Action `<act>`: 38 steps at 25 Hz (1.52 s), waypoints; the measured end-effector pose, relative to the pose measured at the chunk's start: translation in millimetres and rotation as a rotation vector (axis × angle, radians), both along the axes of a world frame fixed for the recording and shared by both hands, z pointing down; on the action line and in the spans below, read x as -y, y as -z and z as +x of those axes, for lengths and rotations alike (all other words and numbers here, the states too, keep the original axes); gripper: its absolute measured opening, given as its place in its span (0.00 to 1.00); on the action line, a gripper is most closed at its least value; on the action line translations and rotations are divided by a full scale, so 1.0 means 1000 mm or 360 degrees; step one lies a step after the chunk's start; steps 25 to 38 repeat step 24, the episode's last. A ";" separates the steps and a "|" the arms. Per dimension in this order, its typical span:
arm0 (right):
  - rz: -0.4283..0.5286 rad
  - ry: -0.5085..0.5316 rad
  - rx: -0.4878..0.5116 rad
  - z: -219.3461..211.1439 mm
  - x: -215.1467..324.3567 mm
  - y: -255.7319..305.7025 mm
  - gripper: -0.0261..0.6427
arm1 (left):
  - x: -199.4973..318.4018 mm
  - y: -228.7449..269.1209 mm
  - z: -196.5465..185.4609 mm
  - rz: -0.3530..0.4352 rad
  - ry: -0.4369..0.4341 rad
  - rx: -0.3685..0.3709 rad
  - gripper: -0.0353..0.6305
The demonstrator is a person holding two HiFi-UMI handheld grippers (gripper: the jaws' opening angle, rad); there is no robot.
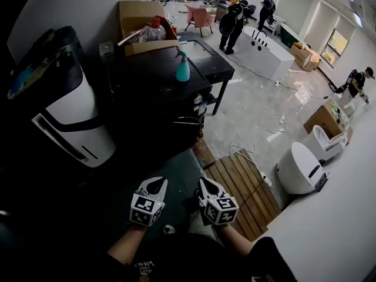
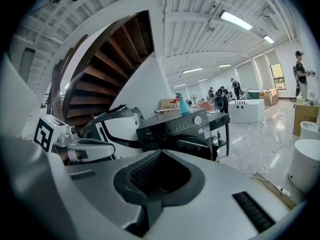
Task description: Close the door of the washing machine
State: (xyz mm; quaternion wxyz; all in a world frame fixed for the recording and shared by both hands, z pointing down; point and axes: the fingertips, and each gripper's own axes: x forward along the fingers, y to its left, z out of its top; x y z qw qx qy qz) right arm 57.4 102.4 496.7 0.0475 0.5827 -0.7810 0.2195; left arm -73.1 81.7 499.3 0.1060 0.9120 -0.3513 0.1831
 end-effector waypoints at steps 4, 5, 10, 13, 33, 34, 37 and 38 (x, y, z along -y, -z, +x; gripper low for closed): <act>-0.0003 -0.0027 -0.0028 0.000 -0.002 0.001 0.04 | -0.006 0.004 -0.002 -0.0006 0.0004 -0.0023 0.06; -0.0004 -0.0040 -0.0045 0.001 -0.002 0.002 0.04 | -0.007 0.005 -0.002 -0.0002 0.0004 -0.0023 0.06; -0.0022 -0.0095 -0.0083 0.002 -0.001 0.002 0.04 | -0.007 -0.001 -0.007 -0.0012 0.0022 -0.0014 0.06; -0.0029 -0.0079 -0.0095 0.002 -0.001 0.000 0.04 | -0.009 -0.003 -0.006 -0.0029 0.0009 -0.0027 0.06; -0.0056 -0.0094 -0.0073 0.002 -0.003 -0.002 0.04 | -0.008 -0.008 -0.008 -0.0024 0.0006 -0.0033 0.06; -0.0056 -0.0094 -0.0073 0.002 -0.003 -0.002 0.04 | -0.008 -0.008 -0.008 -0.0024 0.0006 -0.0033 0.06; -0.0056 -0.0094 -0.0073 0.002 -0.003 -0.002 0.04 | -0.008 -0.008 -0.008 -0.0024 0.0006 -0.0033 0.06; -0.0056 -0.0094 -0.0073 0.002 -0.003 -0.002 0.04 | -0.008 -0.008 -0.008 -0.0024 0.0006 -0.0033 0.06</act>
